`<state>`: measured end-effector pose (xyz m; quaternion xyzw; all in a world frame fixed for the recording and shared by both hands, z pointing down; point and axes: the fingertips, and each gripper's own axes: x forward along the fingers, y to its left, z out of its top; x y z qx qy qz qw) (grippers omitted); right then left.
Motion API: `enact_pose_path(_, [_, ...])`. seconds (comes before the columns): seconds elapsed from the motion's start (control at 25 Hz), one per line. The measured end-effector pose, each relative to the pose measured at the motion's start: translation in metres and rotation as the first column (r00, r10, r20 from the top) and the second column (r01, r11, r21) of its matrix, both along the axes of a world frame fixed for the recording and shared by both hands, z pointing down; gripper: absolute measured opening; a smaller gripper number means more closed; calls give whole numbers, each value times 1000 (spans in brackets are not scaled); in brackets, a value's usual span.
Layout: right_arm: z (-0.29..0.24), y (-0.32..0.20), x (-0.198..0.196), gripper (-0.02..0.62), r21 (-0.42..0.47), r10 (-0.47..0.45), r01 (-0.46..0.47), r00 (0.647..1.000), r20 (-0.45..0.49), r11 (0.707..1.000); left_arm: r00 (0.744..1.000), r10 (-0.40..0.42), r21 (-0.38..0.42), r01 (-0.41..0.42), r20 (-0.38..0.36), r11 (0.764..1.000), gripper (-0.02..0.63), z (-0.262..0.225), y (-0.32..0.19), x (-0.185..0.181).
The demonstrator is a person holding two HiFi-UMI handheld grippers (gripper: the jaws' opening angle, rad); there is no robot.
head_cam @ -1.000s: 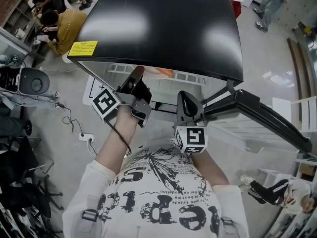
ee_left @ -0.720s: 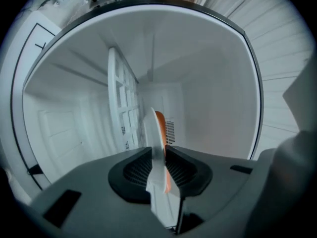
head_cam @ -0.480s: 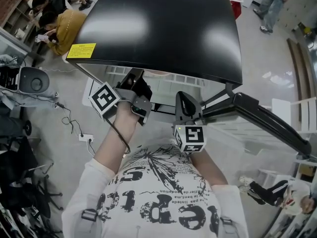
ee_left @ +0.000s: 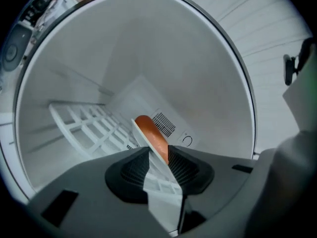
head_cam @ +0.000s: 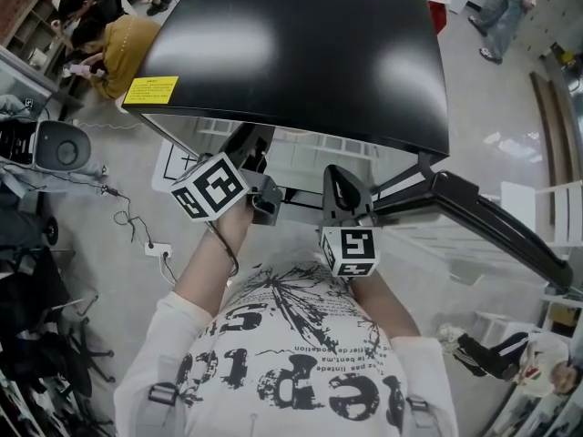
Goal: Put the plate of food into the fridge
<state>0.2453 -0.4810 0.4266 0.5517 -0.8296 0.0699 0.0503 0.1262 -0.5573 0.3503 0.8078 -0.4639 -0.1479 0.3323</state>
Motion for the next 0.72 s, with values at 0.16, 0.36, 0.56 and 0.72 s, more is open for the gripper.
enact_pose_path(0.16, [0,1,-3,2,0,-11,11,1000,-3,1000,989,7,40,-13,150,999,117,3,2,0])
enact_pose_path(0.36, [0,1,-4,2,2,-20,20,1000,-2,1000,966,-12,68,-6,258,998,135,7,1,0])
enact_pose_path(0.56, [1,3,-6,2,1,-33,33,999,-4,999,926,-34,68,9,376,998,143,12,-2,-5])
enact_pose_path(0.72, [2,5,-6,2,0,-39,39,999,-1,999,885,-51,77,17,464,997,147,16,-7,-9])
